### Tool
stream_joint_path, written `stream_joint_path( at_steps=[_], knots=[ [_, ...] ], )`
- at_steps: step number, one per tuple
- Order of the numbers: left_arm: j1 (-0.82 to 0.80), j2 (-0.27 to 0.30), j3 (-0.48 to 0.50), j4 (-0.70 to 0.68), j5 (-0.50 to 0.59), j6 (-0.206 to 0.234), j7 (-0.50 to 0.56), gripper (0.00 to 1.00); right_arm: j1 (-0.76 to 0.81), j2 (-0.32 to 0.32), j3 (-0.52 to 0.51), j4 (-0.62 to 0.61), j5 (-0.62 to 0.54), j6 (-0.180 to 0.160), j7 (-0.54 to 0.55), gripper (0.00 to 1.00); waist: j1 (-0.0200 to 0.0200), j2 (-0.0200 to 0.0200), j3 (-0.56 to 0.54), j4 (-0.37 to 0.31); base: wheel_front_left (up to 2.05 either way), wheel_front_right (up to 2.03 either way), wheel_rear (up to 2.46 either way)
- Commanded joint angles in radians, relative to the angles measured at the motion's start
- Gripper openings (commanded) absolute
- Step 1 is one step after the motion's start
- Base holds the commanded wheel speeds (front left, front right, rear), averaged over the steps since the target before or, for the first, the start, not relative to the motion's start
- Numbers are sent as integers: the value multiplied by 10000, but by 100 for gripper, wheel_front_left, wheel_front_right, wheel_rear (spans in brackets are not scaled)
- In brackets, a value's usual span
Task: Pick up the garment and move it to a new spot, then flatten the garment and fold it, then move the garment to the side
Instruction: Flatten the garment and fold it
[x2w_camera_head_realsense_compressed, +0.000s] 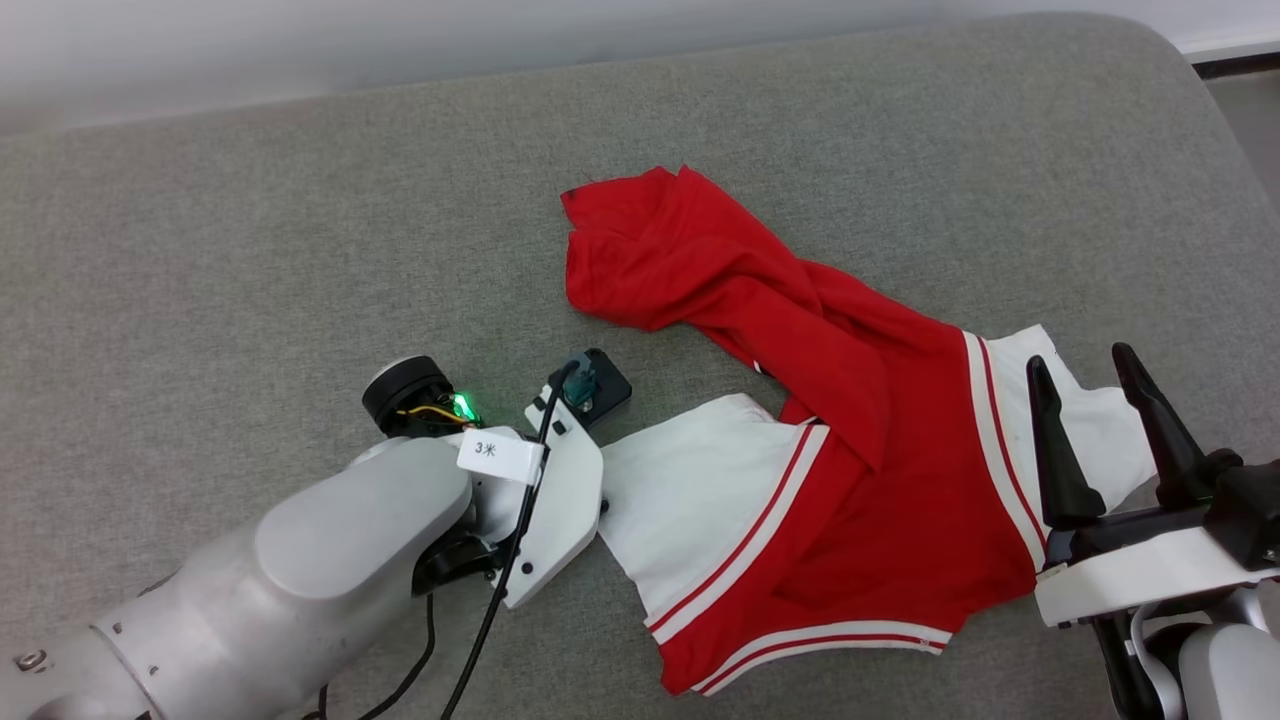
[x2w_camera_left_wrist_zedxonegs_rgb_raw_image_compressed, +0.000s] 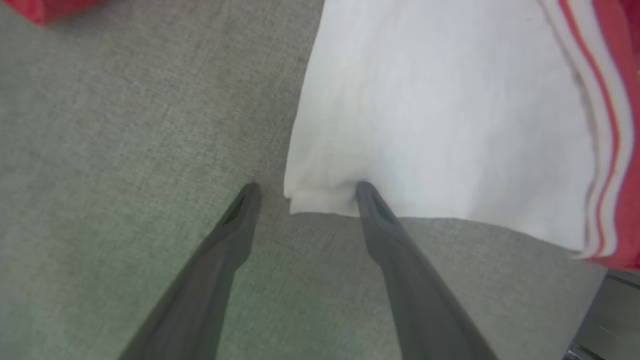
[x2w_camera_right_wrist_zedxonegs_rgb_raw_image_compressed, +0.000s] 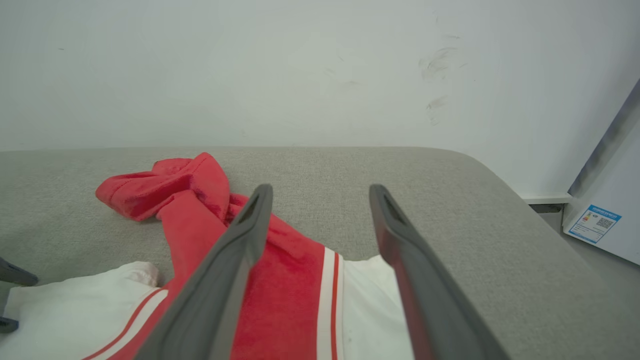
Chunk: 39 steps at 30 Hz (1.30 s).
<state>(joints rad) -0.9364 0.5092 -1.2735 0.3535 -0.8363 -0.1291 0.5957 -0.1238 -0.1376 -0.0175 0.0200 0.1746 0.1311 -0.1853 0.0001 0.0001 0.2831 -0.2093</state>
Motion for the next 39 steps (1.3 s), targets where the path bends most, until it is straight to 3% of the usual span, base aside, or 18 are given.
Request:
stream_joint_path(
  at_steps=[1,5,7,12,20,27,34,39],
  knots=[
    [200,-55,-106,84,-25,-9,128,100,-128,26,11,50,-41,-8,-59,100,-1,-1,35,-23,0,0,0],
    [837,-10,-220,-183,393,-23,956,100,-252,-1,27,207,-50,-8,-147,100,-1,-1,126,-42,0,0,0],
    [985,45,-251,-380,519,-49,1070,0,-281,-9,43,293,-77,-8,-172,100,-1,-1,143,-23,0,0,0],
    [729,77,-170,-457,377,-16,502,0,-345,-98,-18,439,-101,-8,-212,100,-1,-1,-26,178,0,0,0],
    [50,494,-3,-159,-194,-8,-2100,0,200,-318,-266,599,-84,-8,-63,100,-1,-1,-789,858,0,0,0],
    [585,1482,538,-82,-809,137,-3242,0,703,-505,-524,646,-45,-9,187,100,-1,-1,-1266,1510,0,0,0],
    [1333,2724,1105,-156,-1299,830,-3934,0,918,-802,-742,664,-67,-8,622,100,-1,-1,-1548,1838,0,0,0],
    [1878,3451,1419,-431,-1691,1312,-4326,0,953,-1401,-798,403,133,-8,1377,100,-1,-1,-1764,1968,0,0,0]
  ],
)
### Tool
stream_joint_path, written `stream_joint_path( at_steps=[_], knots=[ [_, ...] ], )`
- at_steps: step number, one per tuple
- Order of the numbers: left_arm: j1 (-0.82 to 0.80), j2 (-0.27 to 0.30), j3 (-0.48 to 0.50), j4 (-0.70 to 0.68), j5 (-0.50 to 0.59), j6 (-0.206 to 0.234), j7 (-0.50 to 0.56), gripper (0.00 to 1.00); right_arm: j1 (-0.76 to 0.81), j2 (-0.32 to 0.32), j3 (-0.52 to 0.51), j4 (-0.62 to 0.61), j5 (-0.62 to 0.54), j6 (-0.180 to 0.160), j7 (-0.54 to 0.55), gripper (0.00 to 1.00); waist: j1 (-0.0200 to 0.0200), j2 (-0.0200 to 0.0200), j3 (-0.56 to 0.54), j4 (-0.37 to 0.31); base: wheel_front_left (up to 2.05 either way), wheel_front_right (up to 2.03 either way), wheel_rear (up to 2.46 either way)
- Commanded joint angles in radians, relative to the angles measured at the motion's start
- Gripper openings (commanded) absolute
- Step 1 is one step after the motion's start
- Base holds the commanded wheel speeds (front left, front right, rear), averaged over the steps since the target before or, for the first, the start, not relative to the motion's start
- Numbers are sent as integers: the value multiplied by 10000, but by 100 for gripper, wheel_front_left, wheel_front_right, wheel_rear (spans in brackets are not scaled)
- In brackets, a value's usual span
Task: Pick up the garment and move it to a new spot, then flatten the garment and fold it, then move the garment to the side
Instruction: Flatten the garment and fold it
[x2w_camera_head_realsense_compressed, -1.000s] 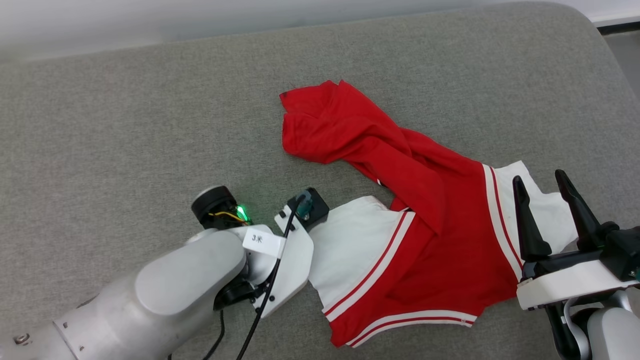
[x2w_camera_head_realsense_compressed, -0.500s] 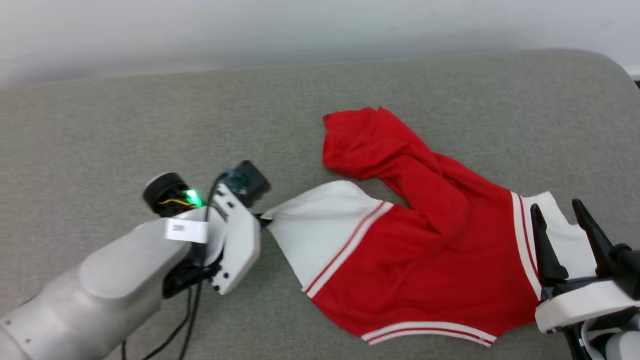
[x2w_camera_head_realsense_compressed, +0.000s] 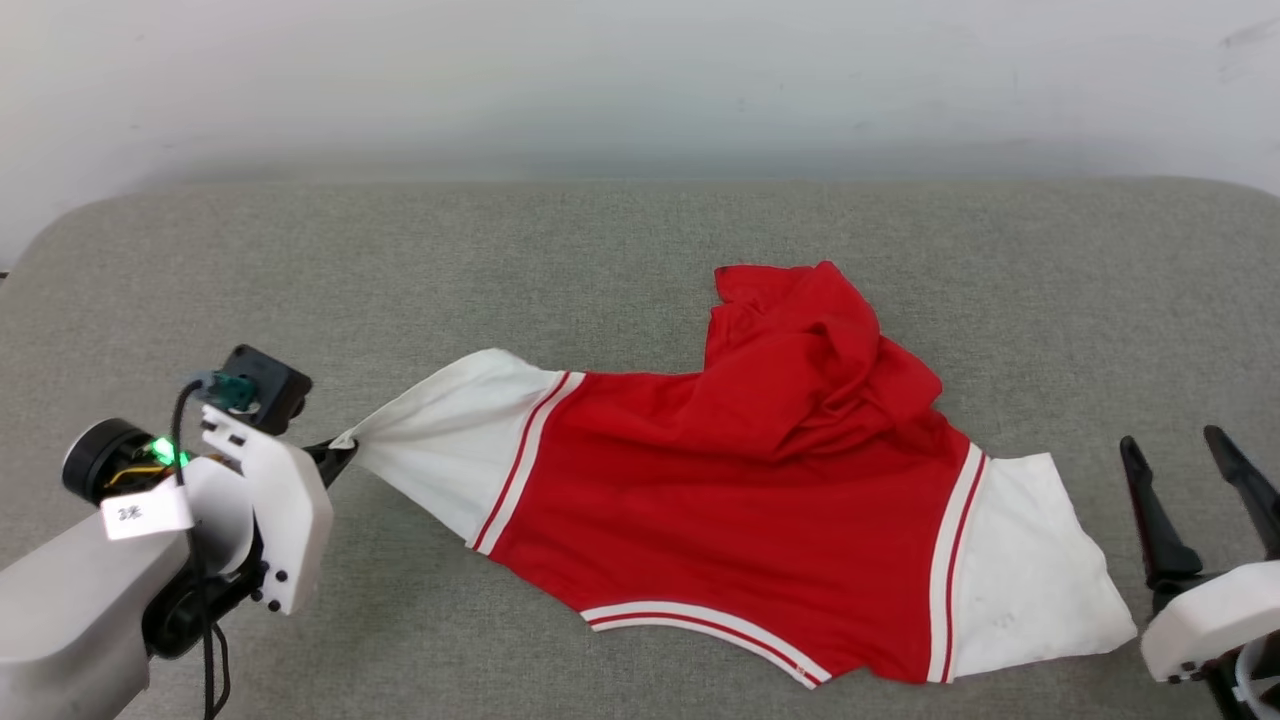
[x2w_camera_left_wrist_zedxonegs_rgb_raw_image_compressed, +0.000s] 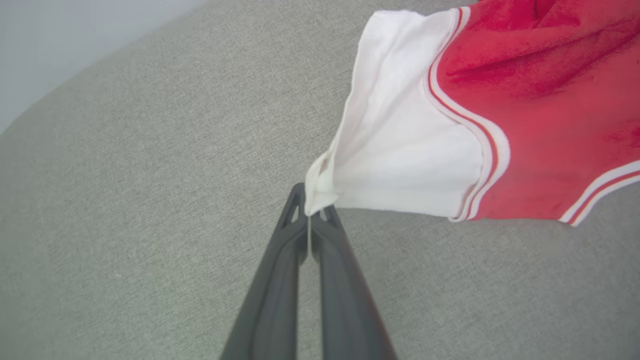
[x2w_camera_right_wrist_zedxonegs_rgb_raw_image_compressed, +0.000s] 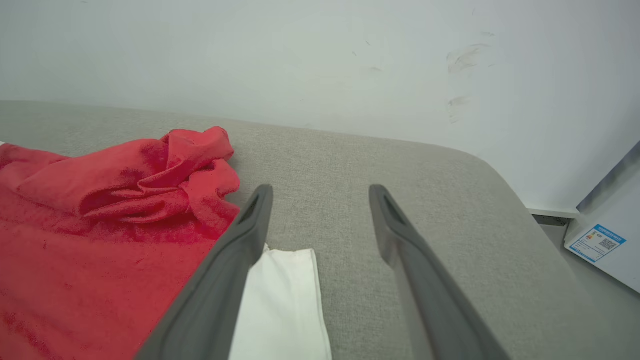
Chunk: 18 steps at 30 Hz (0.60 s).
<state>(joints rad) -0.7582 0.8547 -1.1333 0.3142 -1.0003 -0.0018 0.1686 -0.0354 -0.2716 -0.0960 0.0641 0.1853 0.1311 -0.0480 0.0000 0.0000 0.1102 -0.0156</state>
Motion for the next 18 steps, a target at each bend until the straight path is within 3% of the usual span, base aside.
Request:
stream_joint_path(
  at_steps=[1,4,9,10,11,12,18],
  knots=[
    [191,68,91,-127,-153,116,-107,0,31,-241,7,-147,117,-8,254,100,0,0,-67,55,0,0,0],
    [408,388,245,-363,-313,338,-271,0,-212,-992,206,-587,476,-9,1234,100,0,0,-135,96,0,0,0],
    [680,601,305,-821,-453,634,-374,0,-569,-2575,1047,-1473,1486,-9,4026,100,0,0,-148,134,0,0,0],
    [680,601,305,-821,-453,634,-374,0,-569,-2575,1047,-1473,1486,-9,4026,100,0,0,-148,134,0,0,0],
    [742,628,316,-979,-465,744,-401,0,-743,-3213,1472,-1792,2067,-11,5353,100,0,0,-110,156,0,0,0],
    [769,617,308,-1030,-466,786,-412,0,-789,-3467,1697,-1904,2381,-9,6019,100,0,0,-85,170,0,0,0],
    [620,445,278,-1322,-302,946,-467,0,-1012,-4321,2538,-2088,3821,-9,8970,100,0,0,132,314,0,0,0]
  ],
)
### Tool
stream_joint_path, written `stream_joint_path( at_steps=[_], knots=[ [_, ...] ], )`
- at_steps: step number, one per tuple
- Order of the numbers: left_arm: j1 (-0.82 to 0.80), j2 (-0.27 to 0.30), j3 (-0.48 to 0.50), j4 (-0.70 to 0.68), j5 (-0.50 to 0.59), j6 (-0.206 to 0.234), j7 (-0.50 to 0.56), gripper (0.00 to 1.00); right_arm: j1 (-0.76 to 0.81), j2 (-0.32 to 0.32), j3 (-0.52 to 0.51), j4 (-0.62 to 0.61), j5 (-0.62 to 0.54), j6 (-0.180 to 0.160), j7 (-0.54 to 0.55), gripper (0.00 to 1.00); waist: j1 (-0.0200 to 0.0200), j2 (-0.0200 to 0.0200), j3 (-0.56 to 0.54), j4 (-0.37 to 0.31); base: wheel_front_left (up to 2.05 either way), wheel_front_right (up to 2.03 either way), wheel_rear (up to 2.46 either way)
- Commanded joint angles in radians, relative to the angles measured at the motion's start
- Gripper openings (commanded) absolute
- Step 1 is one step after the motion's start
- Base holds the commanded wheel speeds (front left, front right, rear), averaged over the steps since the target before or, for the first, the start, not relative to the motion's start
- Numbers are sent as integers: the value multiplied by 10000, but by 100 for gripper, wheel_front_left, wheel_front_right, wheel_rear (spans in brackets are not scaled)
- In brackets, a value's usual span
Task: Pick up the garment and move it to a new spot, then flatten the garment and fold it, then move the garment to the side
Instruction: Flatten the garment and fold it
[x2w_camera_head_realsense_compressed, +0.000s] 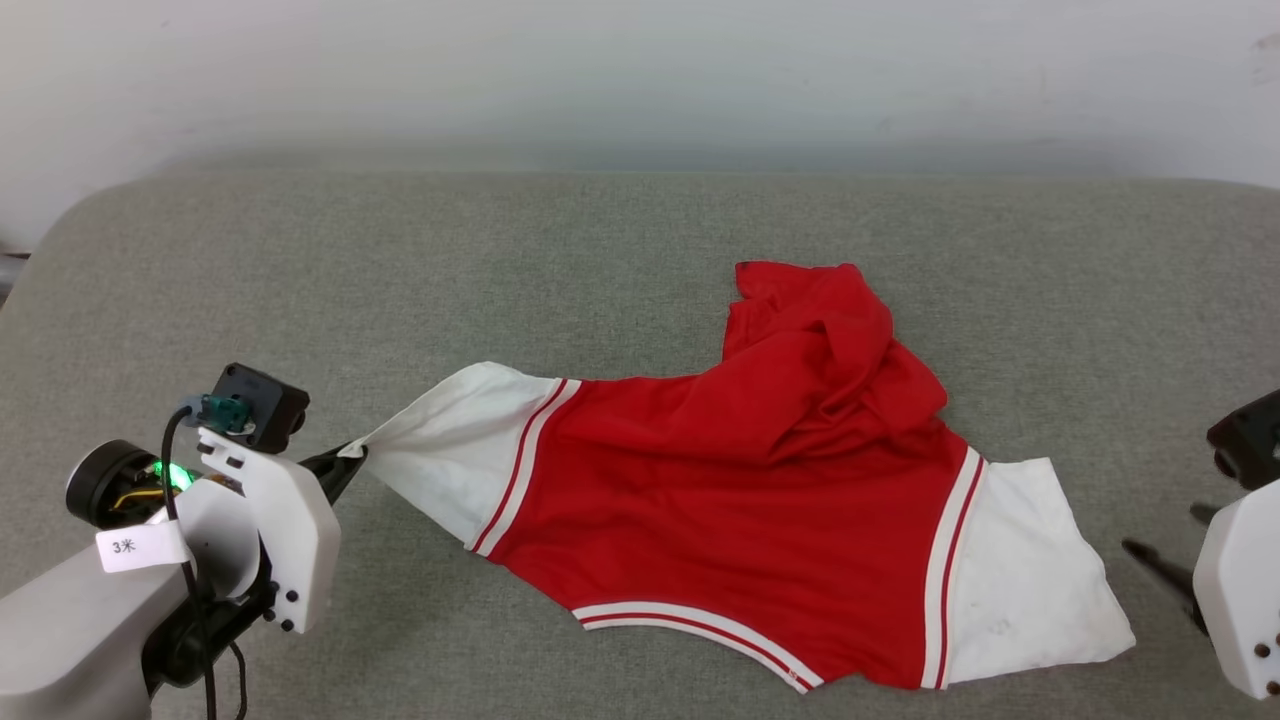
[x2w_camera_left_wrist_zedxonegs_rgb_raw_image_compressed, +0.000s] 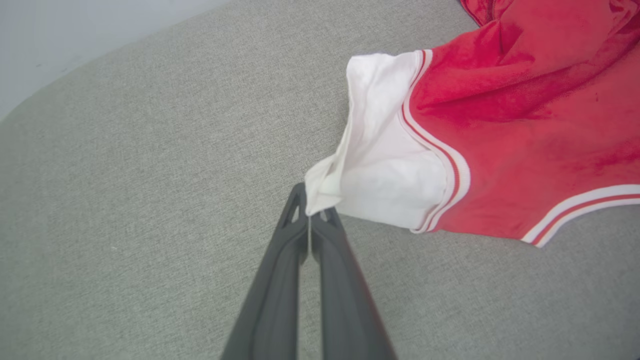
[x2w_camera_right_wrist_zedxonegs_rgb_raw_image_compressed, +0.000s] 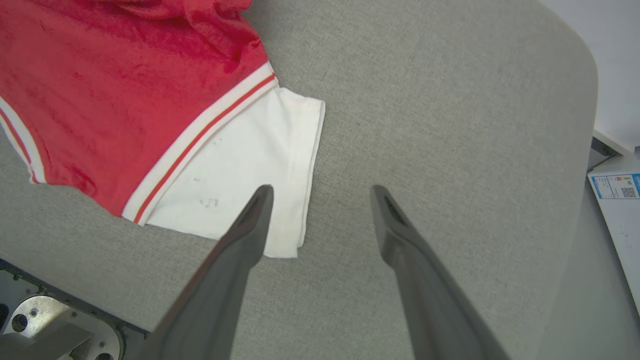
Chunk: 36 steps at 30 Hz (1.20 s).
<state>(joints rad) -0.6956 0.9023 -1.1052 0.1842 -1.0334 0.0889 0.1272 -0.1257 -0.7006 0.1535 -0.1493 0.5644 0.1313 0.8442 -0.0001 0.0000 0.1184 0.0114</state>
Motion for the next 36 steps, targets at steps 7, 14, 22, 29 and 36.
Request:
stream_joint_path(
  at_steps=[7,14,22,29,36],
  knots=[
    [-313,-248,20,-120,210,60,-148,0,-145,107,552,1152,429,-11,876,100,1,0,369,282,0,0,0],
    [-518,-397,22,-118,443,-4,-316,0,-574,685,1696,3299,260,-11,133,100,1,0,874,573,0,0,0],
    [-514,-518,-18,73,402,-84,-430,0,-600,1156,3393,4765,690,10,-911,100,1,0,914,657,0,0,0],
    [-238,-534,13,97,264,-100,-662,0,-900,878,3108,4735,1216,6,-2493,0,1,0,349,534,0,0,0],
    [16,-347,322,-403,-34,-80,-1171,0,-640,462,2132,3614,1497,-10,-3744,0,1,0,-366,412,0,0,0]
  ],
)
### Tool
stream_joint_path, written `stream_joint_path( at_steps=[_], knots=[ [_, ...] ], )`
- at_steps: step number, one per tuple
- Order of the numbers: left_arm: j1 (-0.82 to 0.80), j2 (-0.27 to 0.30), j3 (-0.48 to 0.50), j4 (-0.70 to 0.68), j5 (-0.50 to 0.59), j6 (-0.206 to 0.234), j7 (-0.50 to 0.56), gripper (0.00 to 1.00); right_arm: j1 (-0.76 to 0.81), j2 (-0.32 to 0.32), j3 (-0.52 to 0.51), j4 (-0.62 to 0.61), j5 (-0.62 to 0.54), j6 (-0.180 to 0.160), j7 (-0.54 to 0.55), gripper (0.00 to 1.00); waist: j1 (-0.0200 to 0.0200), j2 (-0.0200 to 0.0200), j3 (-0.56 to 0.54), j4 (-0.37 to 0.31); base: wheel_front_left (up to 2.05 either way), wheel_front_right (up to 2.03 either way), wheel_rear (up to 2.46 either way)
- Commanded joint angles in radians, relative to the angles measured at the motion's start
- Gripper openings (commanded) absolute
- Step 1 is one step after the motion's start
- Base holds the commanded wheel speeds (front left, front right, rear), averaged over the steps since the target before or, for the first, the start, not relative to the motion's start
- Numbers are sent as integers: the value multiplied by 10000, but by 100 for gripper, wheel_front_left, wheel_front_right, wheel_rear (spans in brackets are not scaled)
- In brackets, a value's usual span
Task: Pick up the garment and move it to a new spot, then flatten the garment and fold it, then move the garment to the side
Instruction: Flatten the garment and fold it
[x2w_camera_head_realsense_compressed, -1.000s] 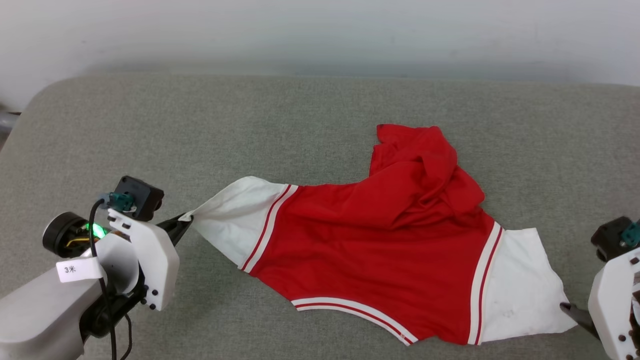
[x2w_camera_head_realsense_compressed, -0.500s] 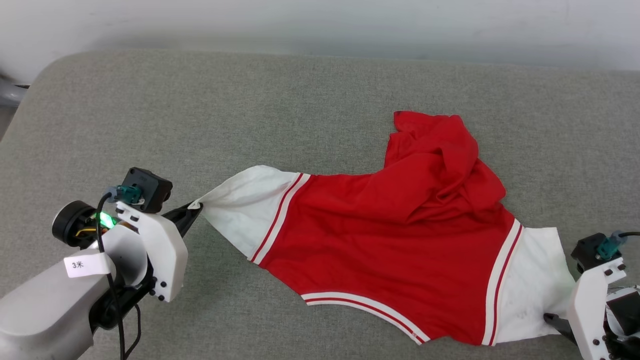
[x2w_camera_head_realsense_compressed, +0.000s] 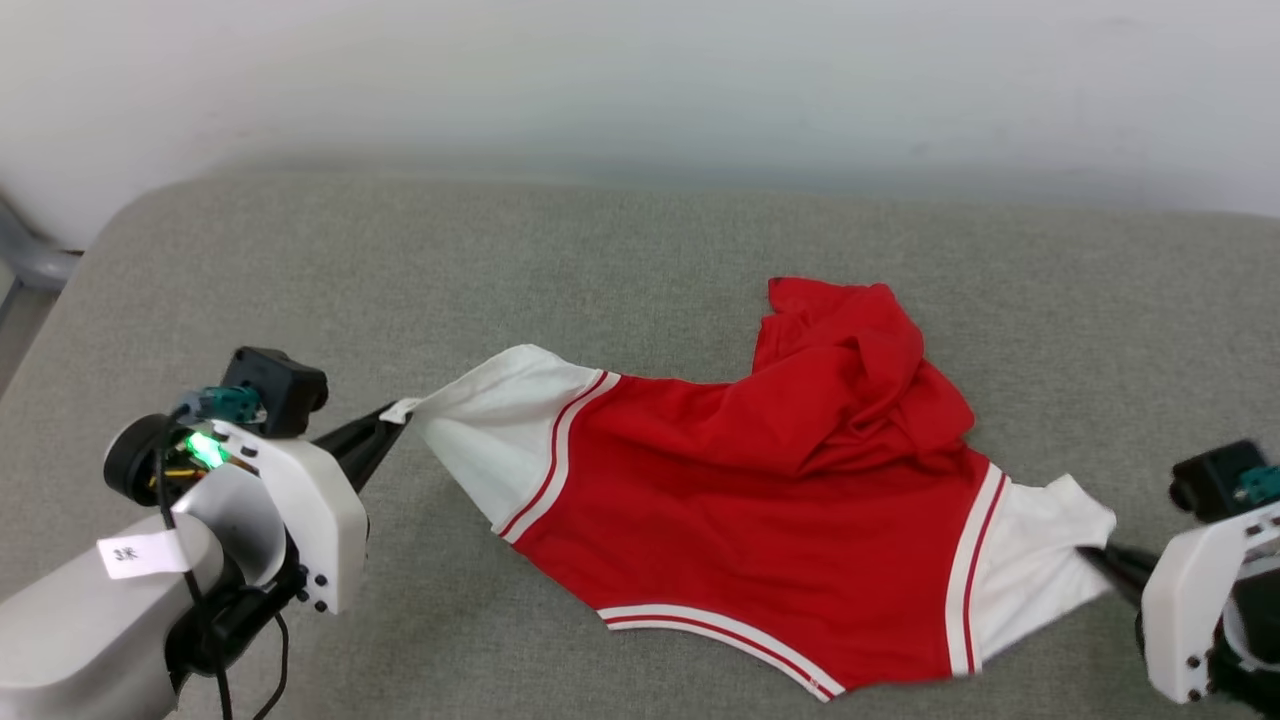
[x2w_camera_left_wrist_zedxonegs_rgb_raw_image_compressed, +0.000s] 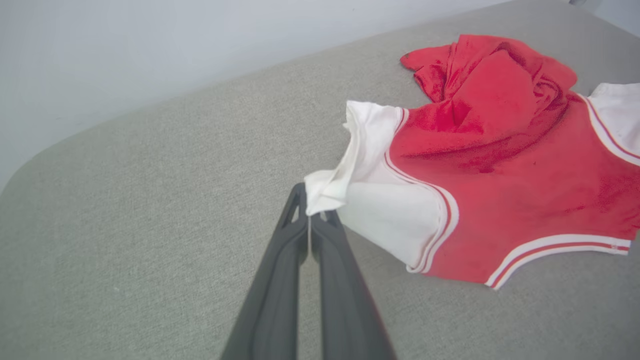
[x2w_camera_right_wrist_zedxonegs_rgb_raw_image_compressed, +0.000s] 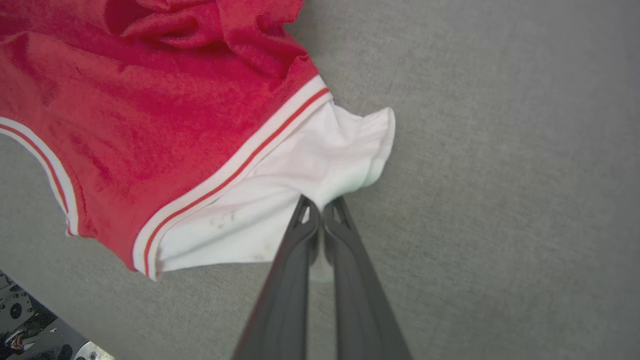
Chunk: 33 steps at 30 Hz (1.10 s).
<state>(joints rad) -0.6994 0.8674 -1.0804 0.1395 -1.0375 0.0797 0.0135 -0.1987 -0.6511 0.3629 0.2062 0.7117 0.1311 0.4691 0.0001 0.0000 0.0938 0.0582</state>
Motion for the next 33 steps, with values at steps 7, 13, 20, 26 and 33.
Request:
stream_joint_path(
  at_steps=[7,13,20,26,33],
  knots=[
    [-63,435,656,-1194,-569,70,-315,0,108,51,-1426,-1595,-145,-8,-274,0,-1,0,-642,-199,0,0,0],
    [-469,716,1353,-2477,-1245,106,-294,0,-128,349,-2781,-3185,-453,-8,-9,0,-1,0,-865,-198,0,0,0],
    [-1349,702,2307,-3284,-2185,-86,-193,0,-1346,767,-3883,-4352,-816,-8,454,0,-1,0,-844,-136,0,0,0],
    [-2444,186,2950,-2982,-2838,-459,-5,0,-3169,1129,-4062,-4440,-1103,-8,536,0,-1,0,-447,-80,0,0,0],
    [-4040,-738,3555,-2075,-3235,-711,144,0,-5890,1325,-3587,-3485,-1503,-8,528,0,-1,0,659,4,0,0,0]
  ],
)
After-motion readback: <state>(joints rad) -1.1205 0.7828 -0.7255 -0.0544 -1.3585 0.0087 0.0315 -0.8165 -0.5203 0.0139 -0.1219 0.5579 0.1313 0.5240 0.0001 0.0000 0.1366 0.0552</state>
